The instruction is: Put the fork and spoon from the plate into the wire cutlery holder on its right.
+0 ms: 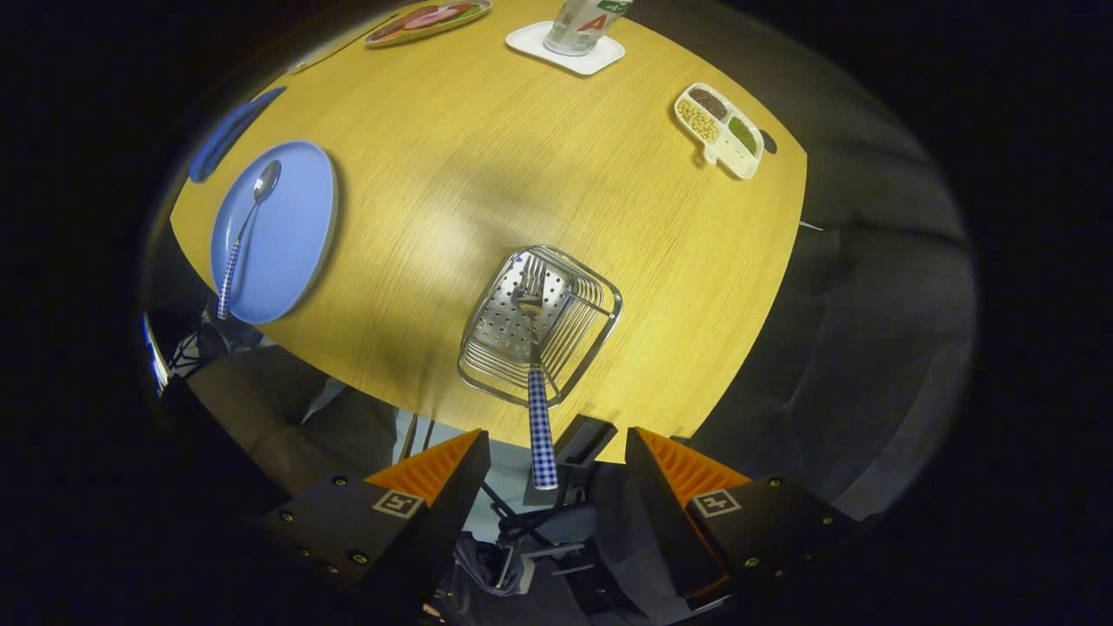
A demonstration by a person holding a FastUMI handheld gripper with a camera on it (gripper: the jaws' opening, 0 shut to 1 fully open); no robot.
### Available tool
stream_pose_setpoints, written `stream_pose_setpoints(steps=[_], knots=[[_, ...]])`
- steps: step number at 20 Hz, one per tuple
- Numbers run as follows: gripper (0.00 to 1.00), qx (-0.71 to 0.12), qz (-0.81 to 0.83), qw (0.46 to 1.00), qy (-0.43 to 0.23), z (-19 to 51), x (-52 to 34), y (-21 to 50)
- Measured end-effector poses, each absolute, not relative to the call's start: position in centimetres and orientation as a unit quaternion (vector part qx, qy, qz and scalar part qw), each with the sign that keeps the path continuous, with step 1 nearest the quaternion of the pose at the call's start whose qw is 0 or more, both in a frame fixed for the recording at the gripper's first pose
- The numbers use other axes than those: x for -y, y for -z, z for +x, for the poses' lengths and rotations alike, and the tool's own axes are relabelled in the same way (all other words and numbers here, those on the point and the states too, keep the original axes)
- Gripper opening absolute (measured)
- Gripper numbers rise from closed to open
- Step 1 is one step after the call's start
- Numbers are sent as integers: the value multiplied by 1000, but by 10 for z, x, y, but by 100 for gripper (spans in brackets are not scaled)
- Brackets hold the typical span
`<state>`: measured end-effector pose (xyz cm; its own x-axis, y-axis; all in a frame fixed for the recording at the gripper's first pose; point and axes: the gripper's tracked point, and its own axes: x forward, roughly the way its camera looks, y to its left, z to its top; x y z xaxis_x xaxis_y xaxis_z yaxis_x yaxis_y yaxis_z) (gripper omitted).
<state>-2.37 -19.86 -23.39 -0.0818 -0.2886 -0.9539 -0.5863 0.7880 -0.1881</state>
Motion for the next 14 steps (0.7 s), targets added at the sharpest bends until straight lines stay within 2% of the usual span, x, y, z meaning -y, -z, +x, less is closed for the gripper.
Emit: stream_pose_setpoints(steps=[8,14], knots=[[96,-651,-244,710,-117,-37,159,189],[95,-608,-233,747,-130,-52,128,171]])
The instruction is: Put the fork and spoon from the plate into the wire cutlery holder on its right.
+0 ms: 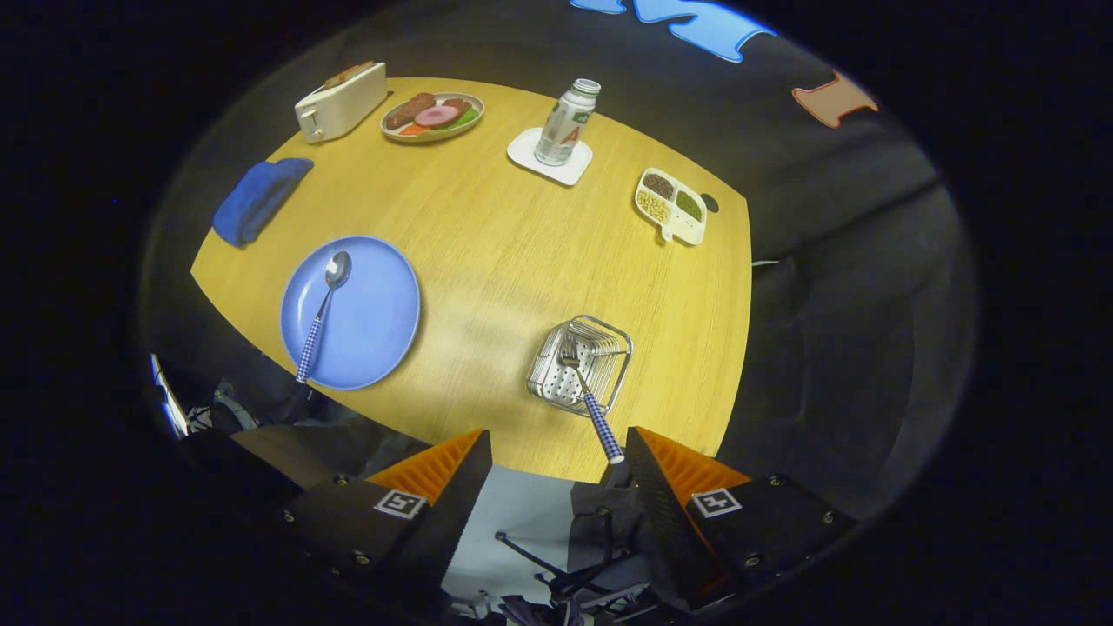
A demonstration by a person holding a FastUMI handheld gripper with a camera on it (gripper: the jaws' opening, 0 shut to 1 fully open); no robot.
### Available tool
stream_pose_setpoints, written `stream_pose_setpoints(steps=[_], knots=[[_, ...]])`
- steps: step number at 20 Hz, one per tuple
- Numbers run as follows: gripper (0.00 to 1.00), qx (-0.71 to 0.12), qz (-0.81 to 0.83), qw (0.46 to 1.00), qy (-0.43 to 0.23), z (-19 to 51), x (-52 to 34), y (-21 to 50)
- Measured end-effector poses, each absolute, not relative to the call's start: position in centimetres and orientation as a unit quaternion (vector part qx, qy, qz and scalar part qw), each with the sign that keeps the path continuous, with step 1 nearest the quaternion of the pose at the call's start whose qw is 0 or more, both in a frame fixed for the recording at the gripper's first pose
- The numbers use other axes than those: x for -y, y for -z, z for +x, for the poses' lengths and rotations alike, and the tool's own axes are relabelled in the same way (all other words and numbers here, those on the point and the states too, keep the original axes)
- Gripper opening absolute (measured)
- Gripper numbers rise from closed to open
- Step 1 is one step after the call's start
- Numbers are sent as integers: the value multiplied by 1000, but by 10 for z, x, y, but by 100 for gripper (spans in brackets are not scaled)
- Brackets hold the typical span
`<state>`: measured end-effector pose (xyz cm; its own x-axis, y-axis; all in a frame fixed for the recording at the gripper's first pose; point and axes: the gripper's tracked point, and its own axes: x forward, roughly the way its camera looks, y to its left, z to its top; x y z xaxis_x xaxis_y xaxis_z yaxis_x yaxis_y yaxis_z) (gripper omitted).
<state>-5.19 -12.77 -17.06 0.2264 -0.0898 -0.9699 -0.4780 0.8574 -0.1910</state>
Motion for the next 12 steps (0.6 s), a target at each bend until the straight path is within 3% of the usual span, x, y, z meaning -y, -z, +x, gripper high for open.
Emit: stream_pose_setpoints(steps=[12], knots=[[95,-595,-181,762,-181,-84,40,193]])
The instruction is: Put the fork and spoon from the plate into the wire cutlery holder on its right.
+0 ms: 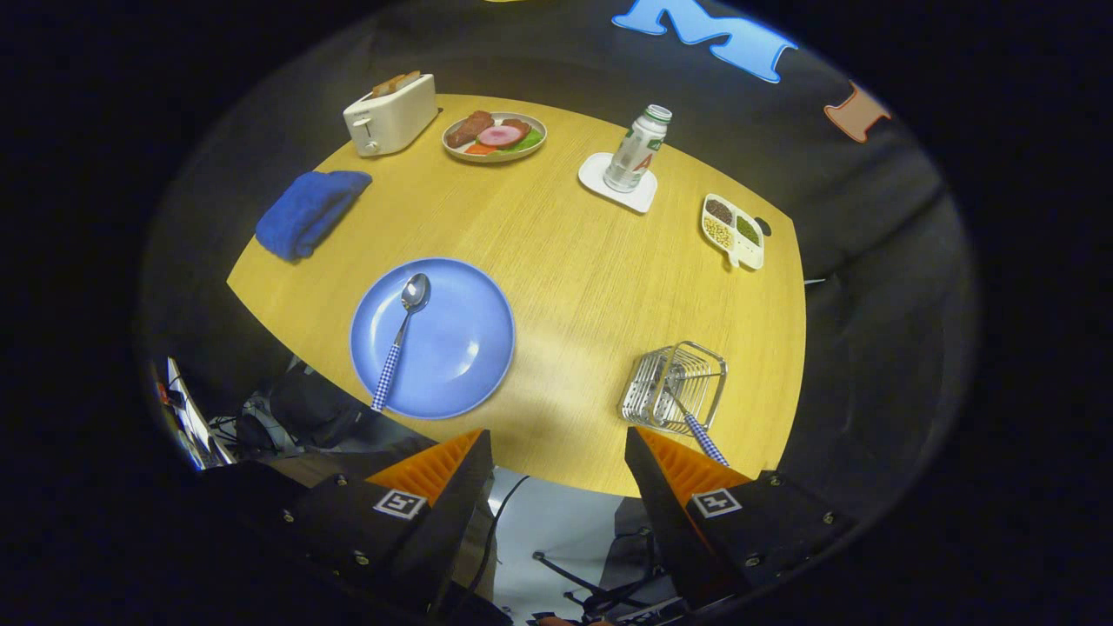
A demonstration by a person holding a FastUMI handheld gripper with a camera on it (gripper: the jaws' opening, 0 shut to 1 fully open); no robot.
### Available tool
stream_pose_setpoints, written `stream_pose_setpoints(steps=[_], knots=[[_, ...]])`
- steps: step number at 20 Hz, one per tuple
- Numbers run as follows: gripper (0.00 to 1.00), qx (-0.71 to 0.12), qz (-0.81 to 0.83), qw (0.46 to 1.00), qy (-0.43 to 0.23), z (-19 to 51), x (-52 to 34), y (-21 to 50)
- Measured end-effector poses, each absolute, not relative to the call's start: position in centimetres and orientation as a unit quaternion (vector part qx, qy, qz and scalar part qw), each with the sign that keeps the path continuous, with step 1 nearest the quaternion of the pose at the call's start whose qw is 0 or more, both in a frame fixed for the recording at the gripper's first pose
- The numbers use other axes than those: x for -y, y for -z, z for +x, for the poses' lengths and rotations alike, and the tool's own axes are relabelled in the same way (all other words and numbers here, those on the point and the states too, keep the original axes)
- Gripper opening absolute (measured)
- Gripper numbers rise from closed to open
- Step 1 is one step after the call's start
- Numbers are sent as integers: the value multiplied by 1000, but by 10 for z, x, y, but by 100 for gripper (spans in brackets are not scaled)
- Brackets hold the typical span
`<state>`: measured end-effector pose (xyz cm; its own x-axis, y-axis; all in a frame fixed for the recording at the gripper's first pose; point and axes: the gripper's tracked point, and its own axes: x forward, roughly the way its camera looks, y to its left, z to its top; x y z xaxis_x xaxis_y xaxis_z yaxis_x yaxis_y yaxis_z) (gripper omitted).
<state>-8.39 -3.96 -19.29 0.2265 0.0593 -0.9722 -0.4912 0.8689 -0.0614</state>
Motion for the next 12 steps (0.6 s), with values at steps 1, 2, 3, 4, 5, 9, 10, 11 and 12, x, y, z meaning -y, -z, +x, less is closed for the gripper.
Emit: stream_pose_setpoints(steps=[1,2,3,4,5,9,10,11,12], knots=[[95,-598,-180,759,-185,-88,33,196],[95,-601,-181,755,-190,-92,27,197],[95,-602,-182,753,-194,-95,23,199],[95,-601,-180,753,-199,-96,16,201],[95,-598,-177,755,-203,-96,10,201],[95,-587,-161,764,-216,-99,-15,206],[95,-588,-157,763,-219,-101,-23,207],[95,-589,-150,762,-224,-104,-32,212],[95,-591,-145,760,-228,-106,-39,216]])
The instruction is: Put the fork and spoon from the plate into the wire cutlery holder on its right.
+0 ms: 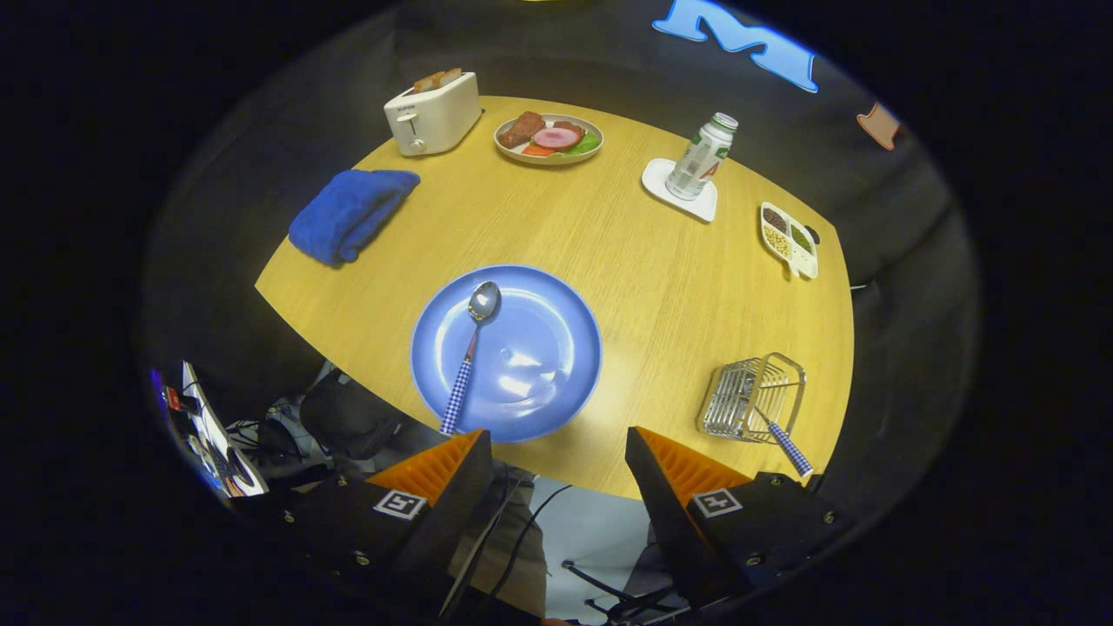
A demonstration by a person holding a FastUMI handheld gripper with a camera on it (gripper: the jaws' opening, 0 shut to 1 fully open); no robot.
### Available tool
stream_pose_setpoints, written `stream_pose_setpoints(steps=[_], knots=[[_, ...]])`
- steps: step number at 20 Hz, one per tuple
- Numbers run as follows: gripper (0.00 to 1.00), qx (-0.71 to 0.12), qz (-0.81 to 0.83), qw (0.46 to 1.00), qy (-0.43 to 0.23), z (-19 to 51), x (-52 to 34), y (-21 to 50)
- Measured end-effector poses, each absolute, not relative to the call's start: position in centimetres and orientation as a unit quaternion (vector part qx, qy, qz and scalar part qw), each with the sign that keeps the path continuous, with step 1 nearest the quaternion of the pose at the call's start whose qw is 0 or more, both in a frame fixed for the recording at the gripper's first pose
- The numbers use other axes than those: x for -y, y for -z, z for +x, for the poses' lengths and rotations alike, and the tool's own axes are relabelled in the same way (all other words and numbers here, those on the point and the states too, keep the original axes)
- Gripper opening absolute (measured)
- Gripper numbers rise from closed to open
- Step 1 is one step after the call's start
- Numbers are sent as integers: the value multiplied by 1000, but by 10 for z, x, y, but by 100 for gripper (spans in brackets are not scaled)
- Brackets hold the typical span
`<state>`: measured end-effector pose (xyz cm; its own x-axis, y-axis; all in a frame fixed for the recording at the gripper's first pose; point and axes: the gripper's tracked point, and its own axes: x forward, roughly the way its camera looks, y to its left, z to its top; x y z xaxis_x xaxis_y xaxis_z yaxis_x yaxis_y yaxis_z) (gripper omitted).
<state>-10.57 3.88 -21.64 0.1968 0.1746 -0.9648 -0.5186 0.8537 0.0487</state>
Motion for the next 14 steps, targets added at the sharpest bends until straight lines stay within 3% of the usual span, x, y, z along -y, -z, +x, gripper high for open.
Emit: stream_pose_setpoints(steps=[14], knots=[[95,-613,-103,751,-221,-124,-101,272]])
